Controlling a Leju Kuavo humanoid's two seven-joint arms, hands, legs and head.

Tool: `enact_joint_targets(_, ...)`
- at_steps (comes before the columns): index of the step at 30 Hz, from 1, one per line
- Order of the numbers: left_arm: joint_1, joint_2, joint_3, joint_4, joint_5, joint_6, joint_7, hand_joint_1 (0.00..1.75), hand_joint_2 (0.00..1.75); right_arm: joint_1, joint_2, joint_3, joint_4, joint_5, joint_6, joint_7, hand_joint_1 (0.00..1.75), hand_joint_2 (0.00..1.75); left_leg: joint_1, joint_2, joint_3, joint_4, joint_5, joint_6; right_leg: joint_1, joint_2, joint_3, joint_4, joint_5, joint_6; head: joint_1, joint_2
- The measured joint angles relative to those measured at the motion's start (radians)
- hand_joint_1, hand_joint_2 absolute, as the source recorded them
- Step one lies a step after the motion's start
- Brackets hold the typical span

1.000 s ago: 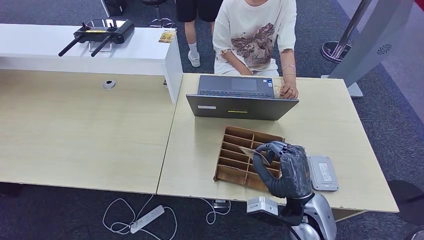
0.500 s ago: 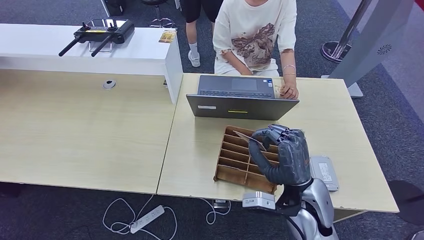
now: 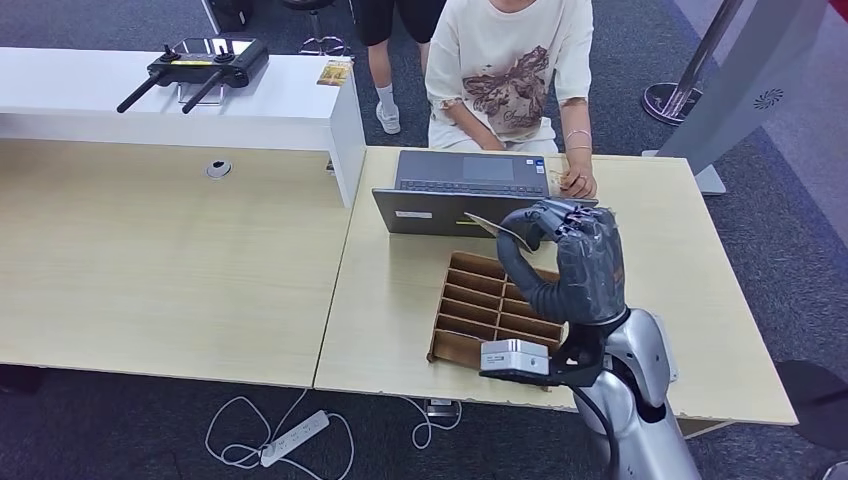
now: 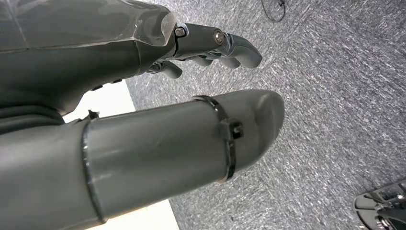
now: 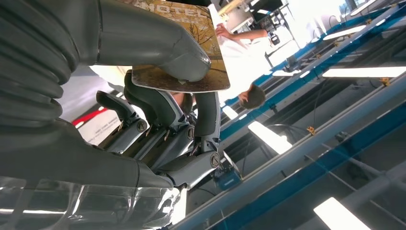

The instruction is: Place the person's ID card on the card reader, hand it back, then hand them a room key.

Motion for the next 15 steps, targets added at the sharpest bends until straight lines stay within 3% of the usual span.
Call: enact_joint_targets(15,0.000,0.001,0.000,0.000,0.040,0.013,-0.017,0.00,0.00,-0.209,0.014,0.002,0.176,-0.014,0.023,0.041,1.75,1.75,0.000,0.000,0.000,0.000,0.001,0.000,0.000,0.000,0.000,0.000,0.001,0.000,0.000,0.000)
